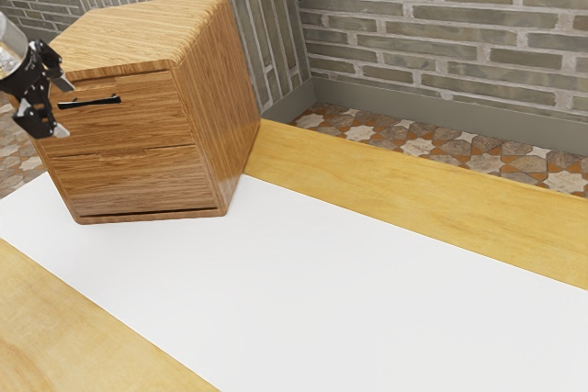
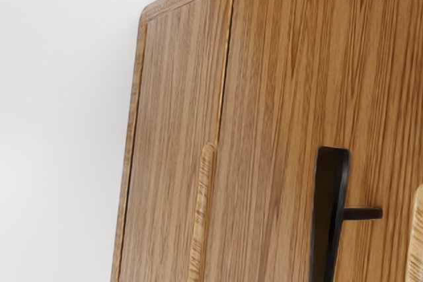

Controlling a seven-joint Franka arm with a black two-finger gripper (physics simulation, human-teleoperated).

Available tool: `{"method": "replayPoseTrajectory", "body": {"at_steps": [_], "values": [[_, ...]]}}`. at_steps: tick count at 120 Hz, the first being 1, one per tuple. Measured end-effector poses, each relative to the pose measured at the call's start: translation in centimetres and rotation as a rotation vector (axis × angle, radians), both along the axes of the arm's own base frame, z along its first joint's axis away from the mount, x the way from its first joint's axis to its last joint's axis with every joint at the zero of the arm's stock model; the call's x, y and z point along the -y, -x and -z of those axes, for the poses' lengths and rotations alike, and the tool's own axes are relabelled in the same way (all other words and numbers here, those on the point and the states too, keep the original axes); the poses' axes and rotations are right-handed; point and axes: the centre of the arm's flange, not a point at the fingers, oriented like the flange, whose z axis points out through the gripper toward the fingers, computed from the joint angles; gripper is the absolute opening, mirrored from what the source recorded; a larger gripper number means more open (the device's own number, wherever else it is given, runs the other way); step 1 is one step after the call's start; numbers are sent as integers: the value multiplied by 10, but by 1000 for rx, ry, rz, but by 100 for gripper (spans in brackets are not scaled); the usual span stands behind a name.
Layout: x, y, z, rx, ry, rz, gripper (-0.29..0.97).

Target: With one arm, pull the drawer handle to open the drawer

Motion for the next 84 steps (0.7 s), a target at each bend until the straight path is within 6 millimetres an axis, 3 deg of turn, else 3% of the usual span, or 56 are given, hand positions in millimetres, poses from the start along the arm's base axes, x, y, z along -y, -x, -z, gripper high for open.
{"method": "replayPoseTrajectory", "body": {"at_steps": [41, 84], "values": [[-6, -12, 10, 4, 6, -2, 65], [-5, -17, 34, -9, 26, -1, 65]]}}
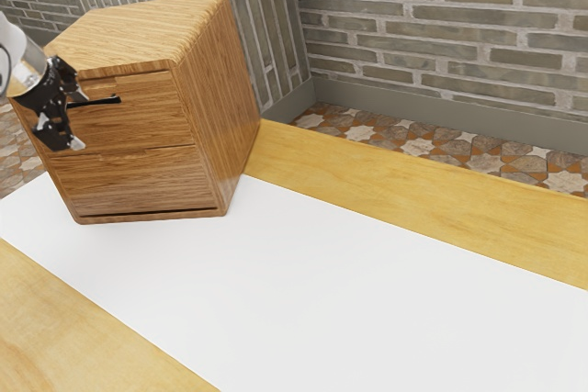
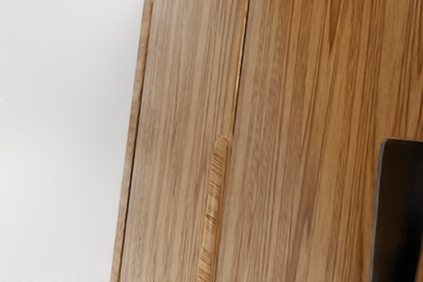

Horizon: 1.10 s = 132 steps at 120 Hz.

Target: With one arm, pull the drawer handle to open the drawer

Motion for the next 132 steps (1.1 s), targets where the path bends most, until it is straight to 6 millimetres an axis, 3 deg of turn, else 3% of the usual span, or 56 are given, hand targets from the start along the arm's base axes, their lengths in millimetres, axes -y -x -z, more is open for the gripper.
{"method": "replayPoseTrajectory", "body": {"at_steps": [33, 60, 132], "values": [[28, 16, 0, 10, 1, 17, 65], [32, 47, 0, 17, 7, -14, 65], [73, 115, -2, 51, 14, -41, 65]]}}
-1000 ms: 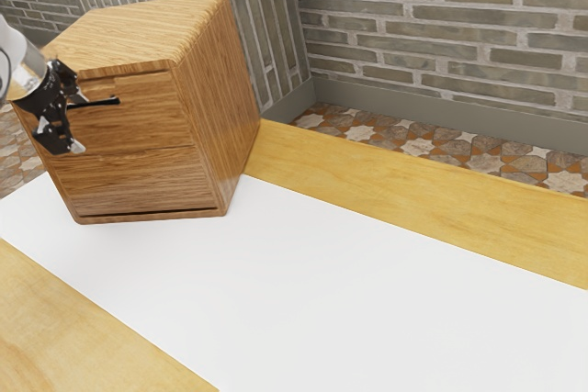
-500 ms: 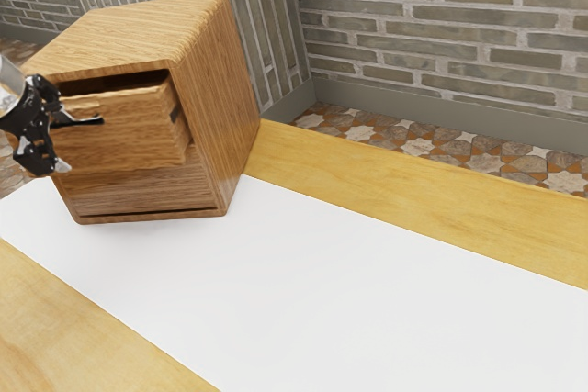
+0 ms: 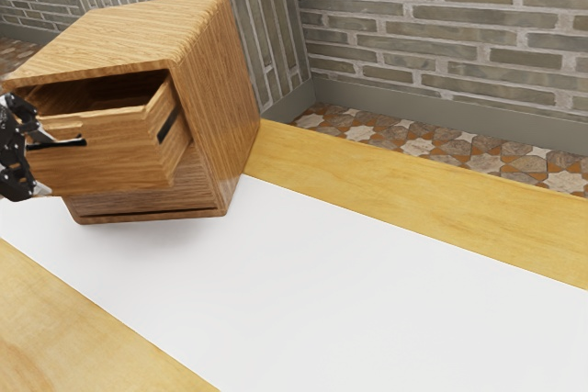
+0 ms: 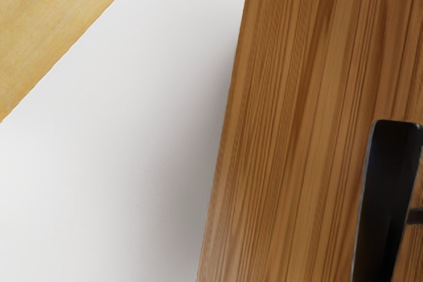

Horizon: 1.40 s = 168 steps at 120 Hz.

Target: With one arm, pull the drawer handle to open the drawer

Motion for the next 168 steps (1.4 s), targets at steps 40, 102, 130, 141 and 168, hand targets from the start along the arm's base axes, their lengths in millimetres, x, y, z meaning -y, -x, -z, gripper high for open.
{"method": "replayPoseTrajectory", "body": {"at_steps": [40, 102, 130, 141, 168], "values": [[14, 20, 4, 13, 11, -10, 65], [36, 61, 9, 25, -9, -48, 65], [49, 68, 13, 26, -13, -44, 65], [52, 67, 13, 22, -17, -45, 65], [55, 72, 8, 31, -28, -53, 65]]}}
